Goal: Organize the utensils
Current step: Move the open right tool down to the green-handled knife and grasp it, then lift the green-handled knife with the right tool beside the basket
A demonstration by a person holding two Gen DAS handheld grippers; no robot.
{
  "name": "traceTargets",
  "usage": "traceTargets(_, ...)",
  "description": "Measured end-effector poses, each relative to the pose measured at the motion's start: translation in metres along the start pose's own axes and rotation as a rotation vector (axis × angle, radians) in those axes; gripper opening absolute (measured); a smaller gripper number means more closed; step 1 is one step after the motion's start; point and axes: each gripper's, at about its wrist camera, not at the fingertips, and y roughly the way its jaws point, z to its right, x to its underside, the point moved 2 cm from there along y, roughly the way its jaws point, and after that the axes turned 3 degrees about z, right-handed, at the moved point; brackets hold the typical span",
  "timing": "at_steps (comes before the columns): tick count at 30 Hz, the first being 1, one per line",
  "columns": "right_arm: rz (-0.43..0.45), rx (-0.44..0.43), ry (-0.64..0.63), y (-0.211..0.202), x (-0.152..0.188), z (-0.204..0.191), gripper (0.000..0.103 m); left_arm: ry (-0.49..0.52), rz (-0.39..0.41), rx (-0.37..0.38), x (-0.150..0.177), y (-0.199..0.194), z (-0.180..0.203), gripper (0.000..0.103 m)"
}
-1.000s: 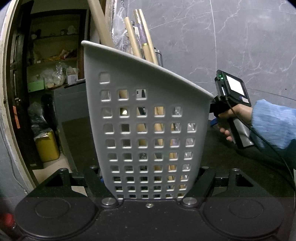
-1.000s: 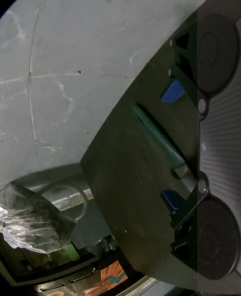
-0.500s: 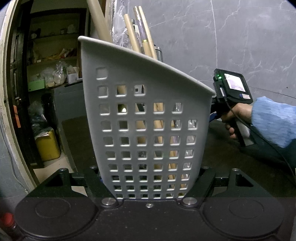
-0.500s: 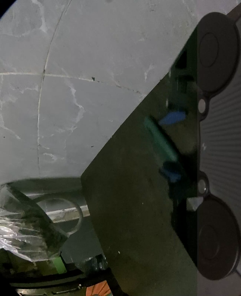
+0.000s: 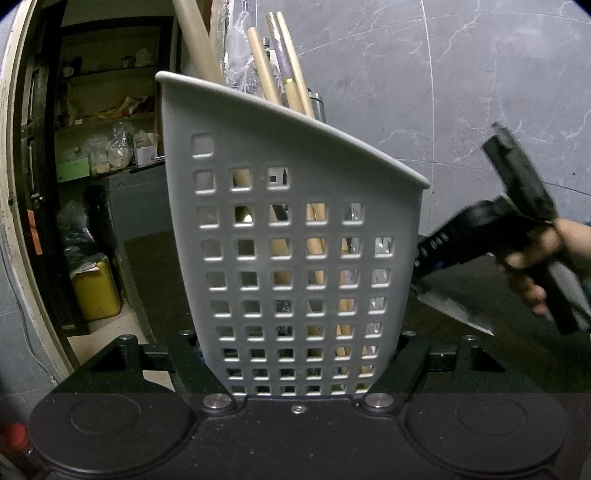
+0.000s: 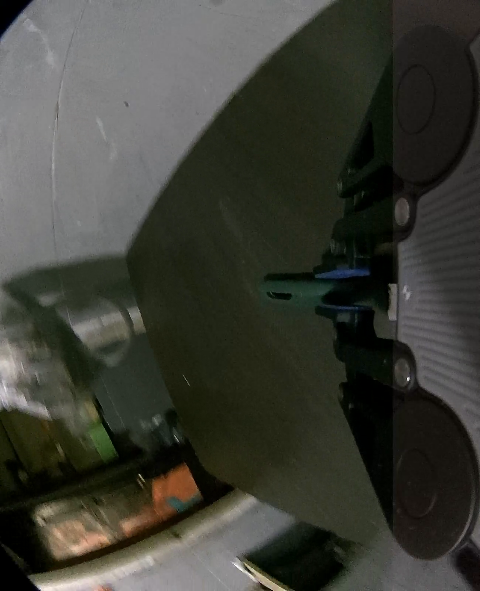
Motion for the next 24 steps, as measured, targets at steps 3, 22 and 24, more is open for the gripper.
traceTargets(3,-0.021,-0.043,-0.041,-0.012,0.011,-0.014,0.016,0.001,0.0,0.0,0.0,0.0,0.0,0.076)
traceTargets(22,-0.094,-0.169,-0.194,-0.066,0.058,-0.054,0.029,0.002,0.0,-0.001,0.0,-0.001,0.001,0.076)
traceTargets(24,-0.099,-0.165,-0.215,-0.063,0.055,-0.054,0.038,0.002,0.0,-0.001,0.0,-0.001,0.001,0.076)
